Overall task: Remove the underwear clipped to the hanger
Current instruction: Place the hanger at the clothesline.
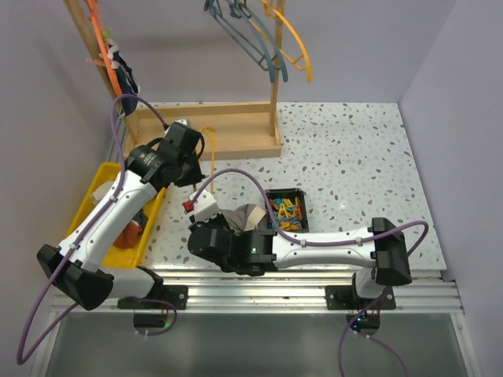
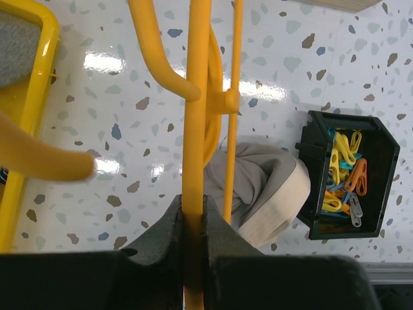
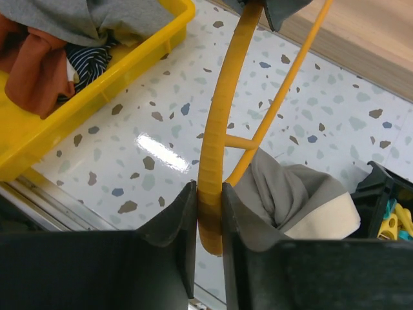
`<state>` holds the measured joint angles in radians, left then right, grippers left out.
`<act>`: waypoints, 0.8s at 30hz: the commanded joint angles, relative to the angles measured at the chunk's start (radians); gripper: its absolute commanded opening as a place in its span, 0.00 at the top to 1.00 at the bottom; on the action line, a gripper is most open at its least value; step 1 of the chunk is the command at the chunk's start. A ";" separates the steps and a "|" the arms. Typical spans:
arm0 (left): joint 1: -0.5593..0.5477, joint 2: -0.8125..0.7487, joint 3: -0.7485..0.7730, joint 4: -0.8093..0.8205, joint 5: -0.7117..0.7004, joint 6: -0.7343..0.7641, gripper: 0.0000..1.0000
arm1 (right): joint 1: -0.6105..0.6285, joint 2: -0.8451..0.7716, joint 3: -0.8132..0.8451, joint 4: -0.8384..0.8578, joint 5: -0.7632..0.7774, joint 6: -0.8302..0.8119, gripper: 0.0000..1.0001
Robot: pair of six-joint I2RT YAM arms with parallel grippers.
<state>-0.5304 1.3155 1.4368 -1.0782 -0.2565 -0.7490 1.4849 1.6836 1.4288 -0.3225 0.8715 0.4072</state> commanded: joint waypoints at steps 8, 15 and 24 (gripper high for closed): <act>0.007 -0.078 0.037 0.023 0.039 -0.013 0.85 | -0.009 -0.056 -0.048 0.075 -0.049 -0.002 1.00; 0.018 -0.130 0.068 0.064 0.062 -0.032 0.00 | -0.023 -0.159 -0.096 0.149 -0.261 -0.051 1.00; 0.021 -0.234 0.280 0.014 -0.090 -0.092 0.00 | -0.116 -0.277 -0.090 0.045 -0.498 0.074 1.00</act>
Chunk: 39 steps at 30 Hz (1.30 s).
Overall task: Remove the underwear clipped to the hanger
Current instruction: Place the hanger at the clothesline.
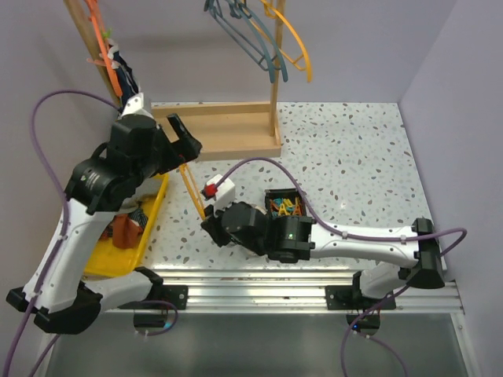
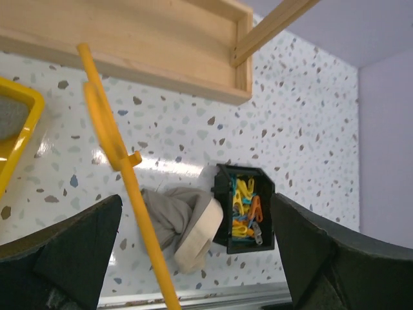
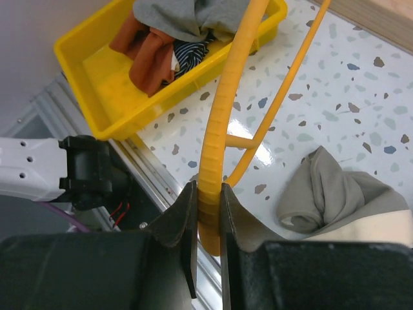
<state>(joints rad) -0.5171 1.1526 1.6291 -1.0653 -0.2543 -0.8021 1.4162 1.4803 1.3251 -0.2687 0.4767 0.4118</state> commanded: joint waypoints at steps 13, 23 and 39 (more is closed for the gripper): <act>0.008 -0.399 -0.018 0.065 -0.304 -0.038 0.00 | -0.345 -0.099 0.173 -0.041 -0.366 0.090 1.00; 0.006 -0.413 -0.089 0.022 -0.229 -0.019 0.00 | -0.480 0.225 0.687 -0.265 -0.412 0.036 1.00; 0.006 -0.444 -0.095 -0.047 -0.226 -0.043 0.00 | -0.747 0.584 1.128 -0.149 -0.661 0.182 1.00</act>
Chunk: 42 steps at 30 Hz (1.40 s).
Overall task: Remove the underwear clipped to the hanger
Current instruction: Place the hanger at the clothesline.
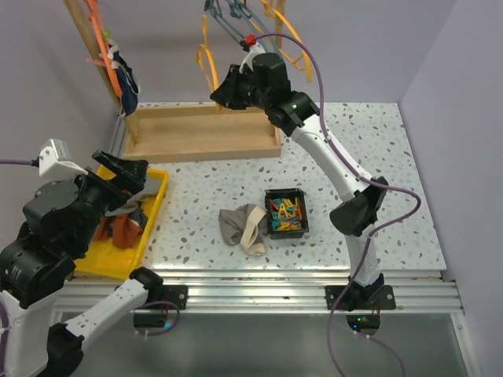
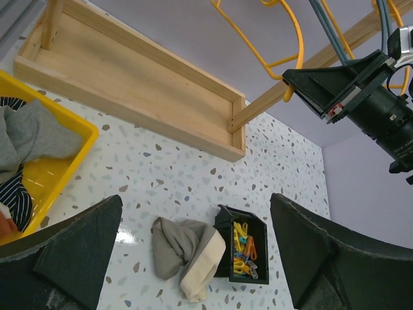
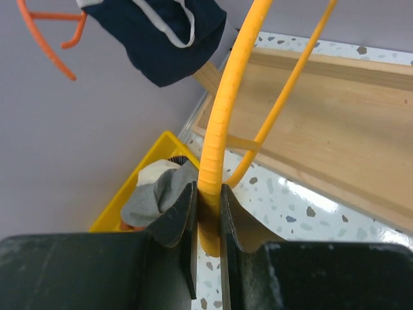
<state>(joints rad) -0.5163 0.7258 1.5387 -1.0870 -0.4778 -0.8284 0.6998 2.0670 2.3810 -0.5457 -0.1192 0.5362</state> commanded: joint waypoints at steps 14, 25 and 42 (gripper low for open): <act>0.006 -0.003 -0.014 -0.022 0.024 -0.021 0.00 | -0.097 0.097 0.221 0.335 -0.099 0.237 1.00; 0.006 -0.002 -0.025 -0.024 0.036 -0.026 0.00 | -0.109 0.099 0.241 0.458 -0.088 0.266 1.00; 0.006 0.003 -0.046 0.001 0.027 -0.025 0.00 | -0.108 -0.097 0.046 0.366 -0.077 0.107 1.00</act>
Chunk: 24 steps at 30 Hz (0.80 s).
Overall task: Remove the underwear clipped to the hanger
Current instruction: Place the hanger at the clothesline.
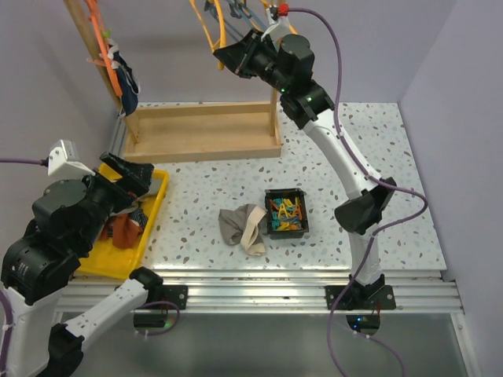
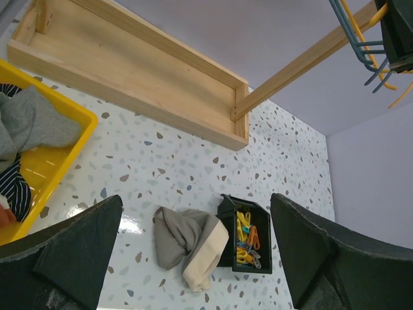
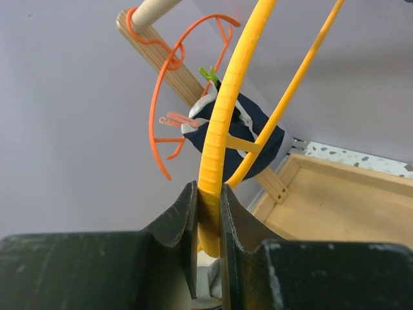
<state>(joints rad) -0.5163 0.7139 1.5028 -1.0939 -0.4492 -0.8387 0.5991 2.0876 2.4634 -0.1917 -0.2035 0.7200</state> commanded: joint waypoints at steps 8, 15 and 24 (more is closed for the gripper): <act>0.006 0.021 -0.019 0.022 -0.011 -0.013 0.00 | -0.001 -0.225 -0.254 -0.012 0.015 -0.117 1.00; 0.007 0.035 -0.024 0.040 -0.008 -0.002 0.00 | 0.008 -0.291 -0.345 -0.106 -0.008 -0.166 0.07; 0.007 0.080 -0.139 0.187 0.145 0.116 0.00 | 0.063 -0.616 -0.846 -0.256 0.084 -0.244 0.02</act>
<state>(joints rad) -0.5163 0.7479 1.4197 -1.0206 -0.4026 -0.8078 0.6403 1.5990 1.7199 -0.3573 -0.1791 0.5339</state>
